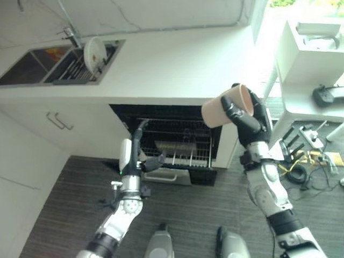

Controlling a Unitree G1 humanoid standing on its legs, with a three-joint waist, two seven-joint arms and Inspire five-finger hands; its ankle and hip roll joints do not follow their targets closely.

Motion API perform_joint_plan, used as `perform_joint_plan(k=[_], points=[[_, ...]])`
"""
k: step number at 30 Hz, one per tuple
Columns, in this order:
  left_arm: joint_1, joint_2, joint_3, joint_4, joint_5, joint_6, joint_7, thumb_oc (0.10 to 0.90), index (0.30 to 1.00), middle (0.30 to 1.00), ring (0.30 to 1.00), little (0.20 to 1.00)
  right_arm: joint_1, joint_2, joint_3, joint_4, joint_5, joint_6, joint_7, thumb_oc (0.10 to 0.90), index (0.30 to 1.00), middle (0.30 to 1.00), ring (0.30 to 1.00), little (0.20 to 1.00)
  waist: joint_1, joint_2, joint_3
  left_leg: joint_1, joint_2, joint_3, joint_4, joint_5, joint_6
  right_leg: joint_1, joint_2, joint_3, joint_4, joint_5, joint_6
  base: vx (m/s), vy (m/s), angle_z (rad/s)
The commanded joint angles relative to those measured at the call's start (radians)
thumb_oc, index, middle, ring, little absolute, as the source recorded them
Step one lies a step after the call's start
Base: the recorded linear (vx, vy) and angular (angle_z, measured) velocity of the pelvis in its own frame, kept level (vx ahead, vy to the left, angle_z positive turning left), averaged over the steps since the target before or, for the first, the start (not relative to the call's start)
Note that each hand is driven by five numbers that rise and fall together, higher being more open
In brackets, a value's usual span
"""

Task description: Place the dishes in the dishwasher.

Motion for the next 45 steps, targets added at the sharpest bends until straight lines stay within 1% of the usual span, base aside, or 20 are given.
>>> perform_joint_plan(k=[1, 4, 5, 6, 9, 10, 13, 14, 16, 19, 20, 22, 23, 24, 29, 32, 33, 36, 42, 45], points=[[-0.027, 0.107, 0.058, -0.125, 0.073, -0.058, -0.016, 0.8, 0.9, 0.9, 0.9, 0.9, -0.059, -0.002, -0.049, -0.125, -0.011, -0.07, 0.105, 0.4, 0.3, 0.3, 0.3, 0.3, 0.031, -0.036, -0.091, 0.03, -0.018, -0.002, 0.047, -0.034, -0.021, 0.124, -0.068, -0.047, -0.125, 0.023, 0.075, 0.18, 0.162, -0.05], [-0.018, 0.147, 0.054, -0.116, 0.107, -0.048, -0.055, 0.8, 0.9, 0.9, 0.9, 0.9, -0.041, -0.015, -0.07, -0.109, 0.0, -0.04, 0.138, 0.4, 0.3, 0.3, 0.3, 0.3, 0.033, -0.046, -0.095, 0.041, -0.029, 0.013, 0.047, -0.054, -0.009, 0.116, -0.104, -0.059, -0.125, 0.042, 0.101, 0.15, 0.107, -0.06], [-0.018, 0.157, 0.053, -0.113, 0.128, -0.025, -0.067, 0.8, 0.9, 0.9, 0.9, 0.9, -0.043, -0.022, -0.076, -0.103, -0.005, -0.029, 0.142, 0.4, 0.3, 0.3, 0.3, 0.3, 0.035, -0.05, -0.095, 0.04, -0.032, 0.017, 0.047, -0.059, -0.004, 0.11, -0.114, -0.061, -0.125, 0.047, 0.107, 0.12, 0.138, -0.09], [-0.025, 0.18, 0.041, -0.086, 0.106, 0.063, -0.118, 0.8, 0.9, 0.9, 0.9, 0.9, -0.064, -0.045, -0.084, -0.084, -0.004, 0.006, 0.152, 0.4, 0.3, 0.3, 0.3, 0.3, 0.039, -0.057, -0.089, 0.032, -0.038, 0.02, 0.047, -0.066, 0.004, 0.092, -0.127, -0.061, -0.125, 0.057, 0.118, 0.09, 0.122, -0.1], [-0.035, 0.202, 0.033, -0.065, 0.185, 0.074, -0.12, 0.8, 0.9, 0.9, 0.9, 0.9, -0.085, -0.064, -0.09, -0.071, -0.02, 0.035, 0.168, 0.4, 0.3, 0.3, 0.3, 0.3, 0.041, -0.06, -0.083, 0.023, -0.04, 0.02, 0.047, -0.066, 0.007, 0.08, -0.132, -0.058, -0.125, 0.062, 0.124, 0.04, 0.085, 0.03], [-0.05, 0.232, 0.02, -0.062, 0.195, 0.094, -0.119, 0.8, 0.9, 0.9, 0.9, 0.9, -0.107, -0.085, -0.086, -0.062, -0.034, 0.055, 0.18, 0.4, 0.3, 0.3, 0.3, 0.3, 0.043, -0.063, -0.073, 0.013, -0.037, 0.022, 0.047, -0.064, 0.007, 0.068, -0.135, -0.057, -0.125, 0.067, 0.128, 0.0, 0.087, 0.01], [-0.074, 0.262, 0.016, -0.061, 0.204, 0.099, -0.166, 0.8, 0.9, 0.9, 0.9, 0.9, -0.132, -0.107, -0.085, -0.056, -0.059, 0.069, 0.188, 0.4, 0.3, 0.3, 0.3, 0.3, 0.045, -0.065, -0.058, -0.006, -0.032, 0.023, 0.047, -0.056, 0.005, 0.05, -0.137, -0.056, -0.125, 0.073, 0.132, -0.03, 0.059, 0.02], [-0.096, 0.284, 0.003, -0.068, 0.219, 0.112, -0.187, 0.8, 0.9, 0.9, 0.9, 0.9, -0.157, -0.129, -0.081, -0.05, -0.072, 0.083, 0.192, 0.4, 0.3, 0.3, 0.3, 0.3, 0.046, -0.065, -0.038, -0.023, -0.027, 0.02, 0.047, -0.049, 0.001, 0.036, -0.139, -0.056, -0.125, 0.078, 0.135, -0.06, 0.039, 0.01], [-0.116, 0.299, -0.004, -0.069, 0.221, 0.114, -0.206, 0.8, 0.9, 0.9, 0.9, 0.9, -0.178, -0.144, -0.079, -0.042, -0.071, 0.089, 0.197, 0.4, 0.3, 0.3, 0.3, 0.3, 0.046, -0.065, -0.022, -0.037, -0.025, 0.018, 0.047, -0.043, -0.001, 0.023, -0.138, -0.053, -0.125, 0.082, 0.136, -0.08, 0.047, -0.03], [-0.166, 0.326, -0.031, -0.066, 0.224, 0.128, -0.28, 0.8, 0.9, 0.9, 0.9, 0.9, -0.235, -0.181, -0.079, -0.015, -0.063, 0.118, 0.21, 0.4, 0.3, 0.3, 0.3, 0.3, 0.046, -0.063, 0.014, -0.069, -0.02, 0.014, 0.047, -0.03, -0.005, -0.007, -0.135, -0.048, -0.125, 0.091, 0.138, -0.15, 0.056, -0.03], [-0.208, 0.343, -0.055, -0.08, 0.209, 0.143, -0.348, 0.8, 0.9, 0.9, 0.9, 0.9, -0.288, -0.209, -0.069, 0.014, -0.06, 0.144, 0.217, 0.4, 0.3, 0.3, 0.3, 0.3, 0.046, -0.06, 0.047, -0.102, -0.019, 0.01, 0.047, -0.018, -0.006, -0.037, -0.132, -0.042, -0.125, 0.098, 0.138, -0.19, 0.069, -0.01], [-0.252, 0.367, -0.08, -0.095, 0.198, 0.148, -0.43, 0.8, 0.9, 0.9, 0.9, 0.9, -0.332, -0.236, -0.059, 0.052, -0.065, 0.175, 0.23, 0.4, 0.3, 0.3, 0.3, 0.3, 0.044, -0.054, 0.074, -0.129, -0.021, 0.007, 0.047, -0.007, -0.007, -0.061, -0.129, -0.037, -0.125, 0.104, 0.137, -0.15, 0.07, -0.05], [-0.256, 0.368, -0.081, -0.095, 0.196, 0.148, -0.434, 0.8, 0.9, 0.9, 0.9, 0.9, -0.335, -0.238, -0.059, 0.055, -0.065, 0.176, 0.231, 0.4, 0.3, 0.3, 0.3, 0.3, 0.044, -0.054, 0.076, -0.13, -0.022, 0.007, 0.047, -0.006, -0.007, -0.063, -0.129, -0.037, -0.125, 0.105, 0.137, -0.09, 0.064, -0.09], [-0.279, 0.383, -0.09, -0.11, 0.179, 0.159, -0.479, 0.8, 0.9, 0.9, 0.9, 0.9, -0.352, -0.254, -0.053, 0.073, -0.081, 0.199, 0.252, 0.4, 0.3, 0.3, 0.3, 0.3, 0.042, -0.051, 0.089, -0.139, -0.024, 0.007, 0.047, -0.001, -0.007, -0.07, -0.128, -0.035, -0.125, 0.107, 0.137, -0.04, 0.051, -0.07], [-0.344, 0.434, -0.107, -0.14, 0.168, 0.177, -0.554, 0.8, 0.9, 0.9, 0.9, 0.9, -0.388, -0.308, -0.02, 0.133, -0.148, 0.254, 0.324, 0.4, 0.3, 0.3, 0.3, 0.3, 0.039, -0.045, 0.117, -0.151, -0.029, 0.012, 0.047, 0.008, -0.007, -0.084, -0.132, -0.036, -0.125, 0.118, 0.138, -0.02, 0.029, -0.02], [-0.376, 0.457, -0.112, -0.153, 0.126, 0.186, -0.606, 0.8, 0.9, 0.9, 0.9, 0.9, -0.42, -0.344, 0.008, 0.189, -0.157, 0.268, 0.363, 0.4, 0.3, 0.3, 0.3, 0.3, 0.045, -0.043, 0.13, -0.159, -0.032, 0.011, 0.047, 0.013, -0.008, -0.089, -0.138, -0.044, -0.125, 0.124, 0.14, -0.01, -0.005, 0.01], [-0.393, 0.463, -0.112, -0.171, 0.119, 0.183, -0.65, 0.8, 0.9, 0.9, 0.9, 0.9, -0.444, -0.364, 0.013, 0.225, -0.173, 0.272, 0.387, 0.4, 0.3, 0.3, 0.3, 0.3, 0.052, -0.04, 0.138, -0.164, -0.035, 0.011, 0.047, 0.016, -0.007, -0.09, -0.142, -0.052, -0.125, 0.126, 0.14, -0.04, -0.028, 0.07], [-0.431, 0.491, -0.123, -0.204, 0.075, 0.181, -0.747, 0.8, 0.9, 0.9, 0.9, 0.9, -0.503, -0.392, 0.033, 0.292, -0.147, 0.296, 0.396, 0.4, 0.3, 0.3, 0.3, 0.3, 0.067, -0.035, 0.148, -0.172, -0.039, 0.01, 0.047, 0.019, -0.006, -0.088, -0.149, -0.069, -0.125, 0.129, 0.143, -0.03, -0.032, 0.1], [-0.502, 0.51, -0.157, -0.226, 0.027, 0.194, -0.813, 0.8, 0.9, 0.9, 0.9, 0.9, -0.63, -0.415, 0.084, 0.42, -0.173, 0.265, 0.377, 0.4, 0.3, 0.3, 0.3, 0.3, 0.087, -0.023, 0.162, -0.184, -0.049, 0.007, 0.047, 0.02, -0.004, -0.086, -0.158, -0.087, -0.125, 0.132, 0.143, -0.02, 0.001, 0.11], [-0.523, 0.522, -0.165, -0.233, 0.012, 0.187, -0.834, 0.8, 0.9, 0.9, 0.9, 0.9, -0.679, -0.431, 0.098, 0.471, -0.18, 0.257, 0.375, 0.4, 0.3, 0.3, 0.3, 0.3, 0.097, -0.016, 0.169, -0.186, -0.055, 0.002, 0.047, 0.02, -0.001, -0.084, -0.161, -0.094, -0.125, 0.133, 0.143, 0.0, 0.007, 0.14]])
